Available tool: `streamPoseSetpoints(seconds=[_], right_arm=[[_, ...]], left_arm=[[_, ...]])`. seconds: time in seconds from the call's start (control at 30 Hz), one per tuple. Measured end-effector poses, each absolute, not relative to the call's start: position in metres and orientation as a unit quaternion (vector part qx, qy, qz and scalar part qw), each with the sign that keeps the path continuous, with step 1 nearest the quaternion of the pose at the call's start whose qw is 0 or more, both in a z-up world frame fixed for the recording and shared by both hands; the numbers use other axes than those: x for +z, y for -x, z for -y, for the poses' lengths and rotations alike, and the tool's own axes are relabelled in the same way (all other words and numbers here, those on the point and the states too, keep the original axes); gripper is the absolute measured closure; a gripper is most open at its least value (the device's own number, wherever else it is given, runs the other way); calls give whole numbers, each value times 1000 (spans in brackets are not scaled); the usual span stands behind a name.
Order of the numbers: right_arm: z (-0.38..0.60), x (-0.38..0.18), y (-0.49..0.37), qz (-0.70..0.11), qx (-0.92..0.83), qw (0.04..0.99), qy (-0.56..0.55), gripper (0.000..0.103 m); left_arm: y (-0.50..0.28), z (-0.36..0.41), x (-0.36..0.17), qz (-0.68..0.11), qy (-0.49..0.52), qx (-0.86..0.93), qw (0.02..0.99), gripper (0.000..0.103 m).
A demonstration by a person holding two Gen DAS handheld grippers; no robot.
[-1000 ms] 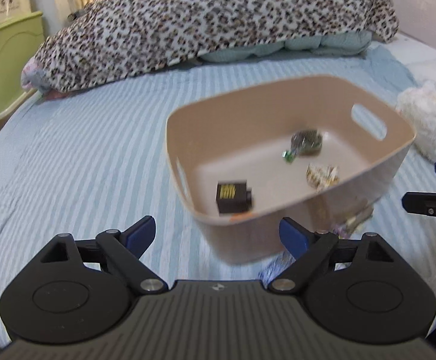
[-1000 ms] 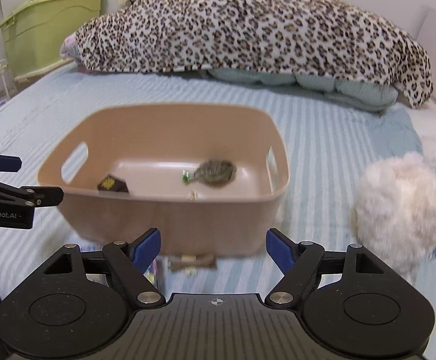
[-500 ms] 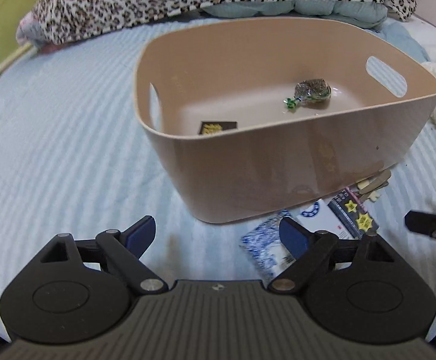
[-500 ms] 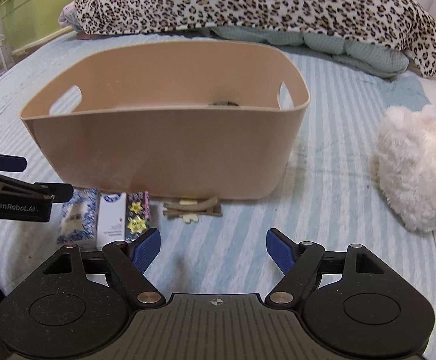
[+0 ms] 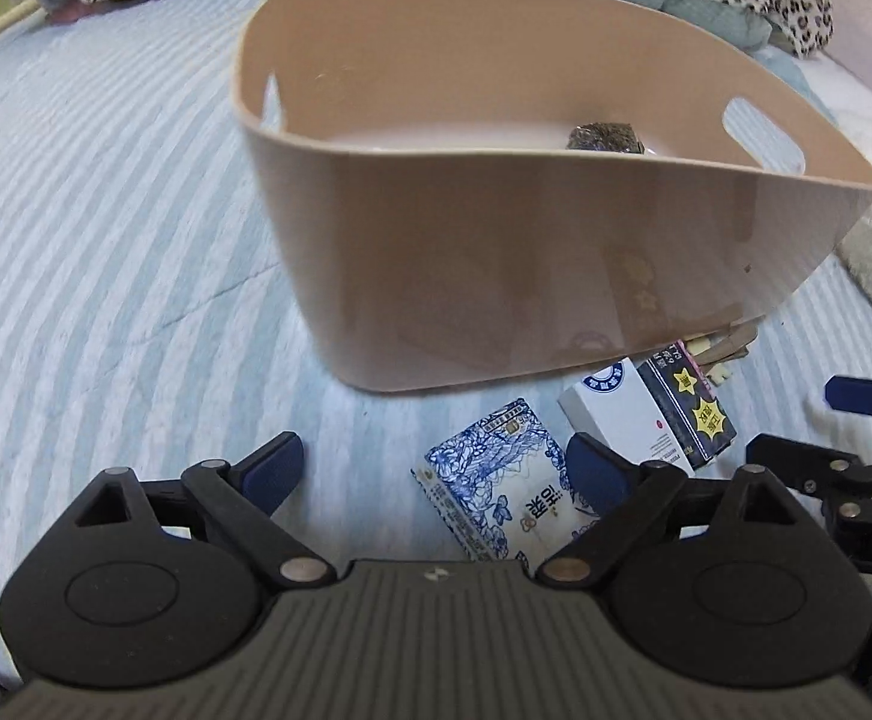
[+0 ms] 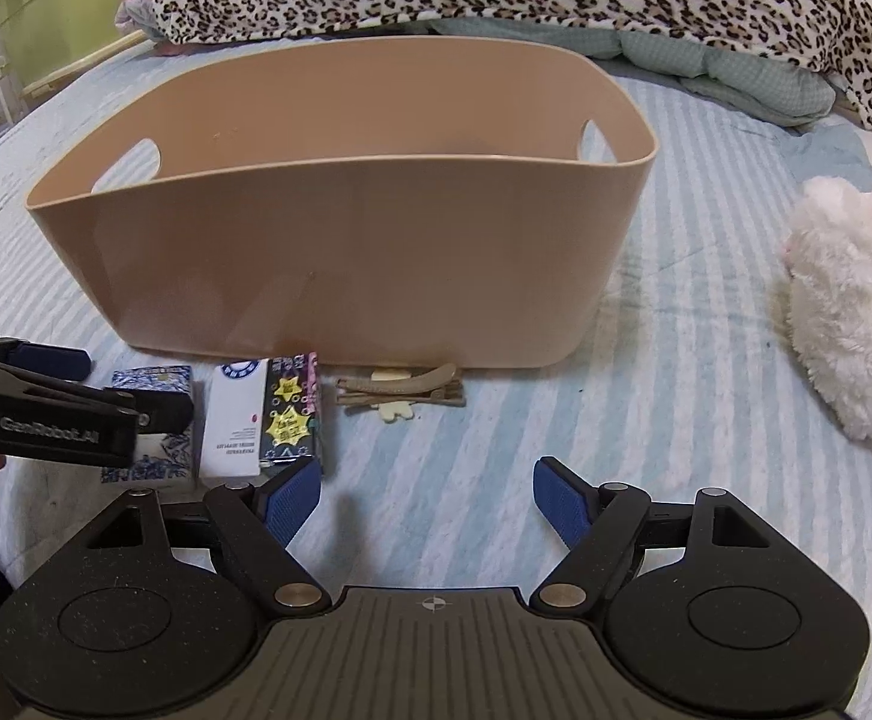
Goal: Organize objects
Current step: 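Grasp the blue-and-white box with the left tool while the right tool grasps the star-printed box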
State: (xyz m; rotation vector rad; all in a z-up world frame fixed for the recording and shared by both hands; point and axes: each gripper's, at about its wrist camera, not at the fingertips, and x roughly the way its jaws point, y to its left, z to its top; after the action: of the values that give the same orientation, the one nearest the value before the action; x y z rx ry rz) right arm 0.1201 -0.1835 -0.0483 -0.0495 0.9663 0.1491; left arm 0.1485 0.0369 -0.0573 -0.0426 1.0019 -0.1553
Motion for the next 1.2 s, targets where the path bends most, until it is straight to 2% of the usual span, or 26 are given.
streamPoseSetpoints(seconds=[0.4,0.77,1.03,1.13,1.2], right_arm=[[186,-57,-122,-474,66,878,26,23],[170,-54,-130,-467,90,879,18,24],[157,-58,-141,-474,105,874,14,32],[157,-59,-143,-475,106,873,4,40],[158,-59,-145,-473,103,875,1,53]], left_arm=[[-148,-13,-68,-477,-36,-85,874,8],[-141,-41,-67,-485,-33,-53,872,9],[-142,-48,-70,-484,-32,-59,872,10],[-142,-46,-68,-484,-34,-59,873,21],[-141,-46,-65,-482,-31,-65,873,38]])
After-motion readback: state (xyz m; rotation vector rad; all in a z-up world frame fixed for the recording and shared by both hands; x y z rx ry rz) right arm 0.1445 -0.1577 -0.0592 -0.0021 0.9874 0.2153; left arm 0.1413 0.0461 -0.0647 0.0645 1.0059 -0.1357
